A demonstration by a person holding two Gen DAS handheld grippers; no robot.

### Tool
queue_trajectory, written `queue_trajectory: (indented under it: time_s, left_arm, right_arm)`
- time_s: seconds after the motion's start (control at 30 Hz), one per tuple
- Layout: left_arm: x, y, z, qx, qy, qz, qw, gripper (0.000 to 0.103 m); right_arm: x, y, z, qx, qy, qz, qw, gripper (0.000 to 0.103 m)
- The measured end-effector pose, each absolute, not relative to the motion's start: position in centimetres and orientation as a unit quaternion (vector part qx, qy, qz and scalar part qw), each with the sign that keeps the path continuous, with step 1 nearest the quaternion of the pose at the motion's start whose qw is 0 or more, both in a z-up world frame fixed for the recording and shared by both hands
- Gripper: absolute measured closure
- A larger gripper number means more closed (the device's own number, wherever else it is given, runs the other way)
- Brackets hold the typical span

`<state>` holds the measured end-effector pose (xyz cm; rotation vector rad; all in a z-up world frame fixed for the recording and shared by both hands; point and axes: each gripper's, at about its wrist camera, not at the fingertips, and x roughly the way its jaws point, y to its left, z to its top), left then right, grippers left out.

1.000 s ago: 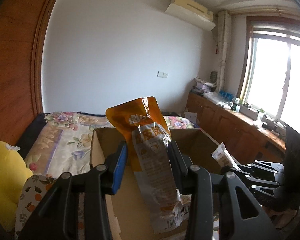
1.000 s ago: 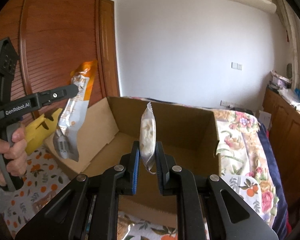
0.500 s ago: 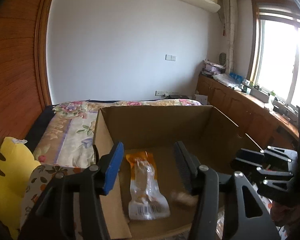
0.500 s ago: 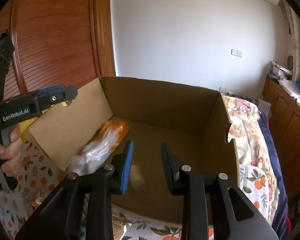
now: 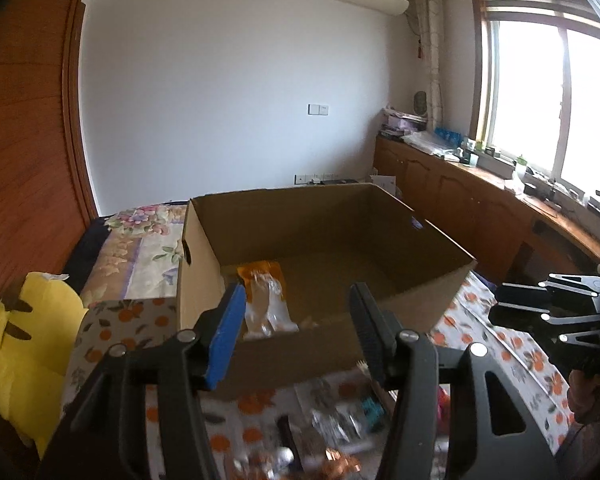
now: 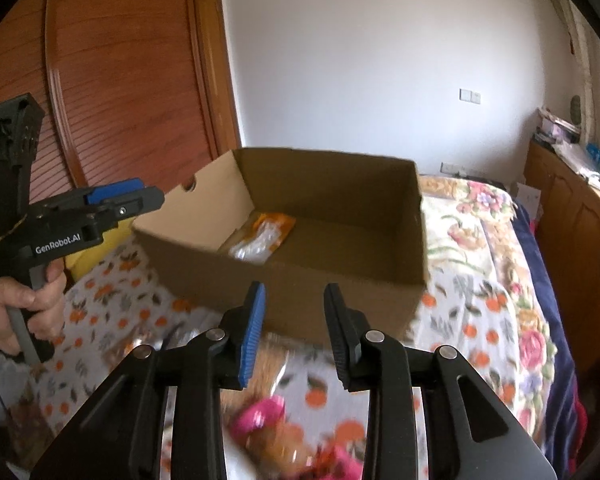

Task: Organize snacks
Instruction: 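Withdraw the left tool from the box back toward the snack pile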

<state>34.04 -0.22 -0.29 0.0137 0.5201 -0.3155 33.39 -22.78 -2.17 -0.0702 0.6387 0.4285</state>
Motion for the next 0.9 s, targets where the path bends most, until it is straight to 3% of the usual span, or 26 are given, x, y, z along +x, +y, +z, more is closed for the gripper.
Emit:
queue_trajectory:
  time_s: [0.43,0.9]
  left_arm:
    - [26.6,-0.5,-4.3,0.007,0.299,-0.174,0.938,0.048]
    - [22.1,-2.8,-10.3,0.013,0.354,-0.191,0.915,0.048]
  right_arm:
    - [25.9,-22.2,-7.9,-0.038,0.359,0.233,0.903,0.061]
    - [24.0,-22.1,-12.5,-0.034,0.389,0.247,0.887,0.053]
